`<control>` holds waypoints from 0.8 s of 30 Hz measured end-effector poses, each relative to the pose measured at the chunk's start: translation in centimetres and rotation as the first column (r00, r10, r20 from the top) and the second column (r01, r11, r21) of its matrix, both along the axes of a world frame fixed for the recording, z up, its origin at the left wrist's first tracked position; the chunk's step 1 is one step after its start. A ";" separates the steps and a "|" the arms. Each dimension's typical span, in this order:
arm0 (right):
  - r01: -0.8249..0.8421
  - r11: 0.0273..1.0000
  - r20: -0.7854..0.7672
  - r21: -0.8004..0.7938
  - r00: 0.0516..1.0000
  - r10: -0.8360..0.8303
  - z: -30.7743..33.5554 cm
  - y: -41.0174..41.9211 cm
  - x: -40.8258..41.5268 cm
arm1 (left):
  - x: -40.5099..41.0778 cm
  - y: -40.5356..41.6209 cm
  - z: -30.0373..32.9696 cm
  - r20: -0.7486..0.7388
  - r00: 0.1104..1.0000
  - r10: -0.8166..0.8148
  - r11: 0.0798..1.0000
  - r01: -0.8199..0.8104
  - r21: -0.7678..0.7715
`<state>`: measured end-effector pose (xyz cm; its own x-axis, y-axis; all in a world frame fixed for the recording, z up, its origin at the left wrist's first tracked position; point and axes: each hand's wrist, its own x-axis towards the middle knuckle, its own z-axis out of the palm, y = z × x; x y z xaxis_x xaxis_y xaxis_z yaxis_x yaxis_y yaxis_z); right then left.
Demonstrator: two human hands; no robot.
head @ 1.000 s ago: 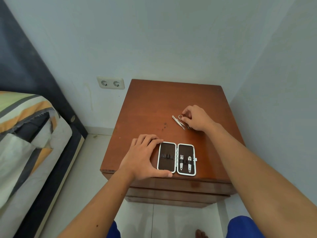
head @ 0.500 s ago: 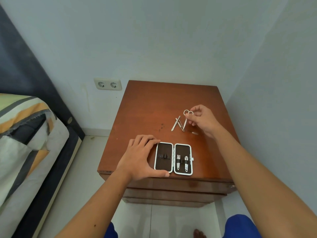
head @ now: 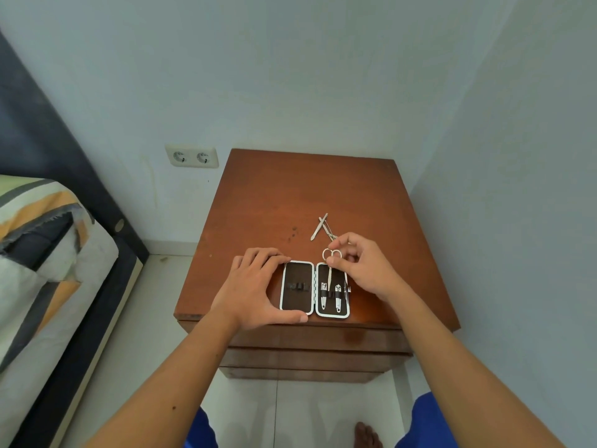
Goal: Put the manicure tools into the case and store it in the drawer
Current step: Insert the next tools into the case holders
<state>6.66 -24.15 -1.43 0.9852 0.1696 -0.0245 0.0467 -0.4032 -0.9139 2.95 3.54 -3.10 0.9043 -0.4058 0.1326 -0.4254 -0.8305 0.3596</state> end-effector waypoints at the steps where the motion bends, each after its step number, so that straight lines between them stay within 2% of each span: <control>1: -0.007 1.000 0.004 -0.015 1.000 0.007 0.0 0.1 -0.2 | 0.0 0.0 0.0 0.003 1.000 0.002 1.000 -0.002 -0.004; 5: -0.017 0.996 -0.008 -0.086 1.000 0.016 0.2 0.2 -0.7 | 0.0 -0.1 -0.1 0.016 1.000 0.005 1.000 -0.005 -0.012; 8: -0.012 0.980 0.007 -0.197 1.000 0.013 0.4 0.2 -1.4 | 0.1 -0.1 -0.1 0.016 1.000 0.008 1.000 -0.008 -0.010; 14: -0.031 0.926 0.188 -0.376 0.976 0.109 0.3 -0.1 -3.2 | 0.0 -0.1 -0.1 0.016 1.000 0.009 1.000 -0.008 -0.016; 19: -0.181 0.851 0.087 -0.494 0.963 0.256 0.8 -1.1 -4.2 | 0.0 -0.1 -0.1 0.009 1.000 0.010 1.000 -0.010 -0.010; 24: -0.188 0.830 0.085 -0.524 0.959 0.271 0.9 -1.2 -4.6 | -0.1 -0.1 0.0 -0.001 1.000 0.013 1.000 -0.013 -0.005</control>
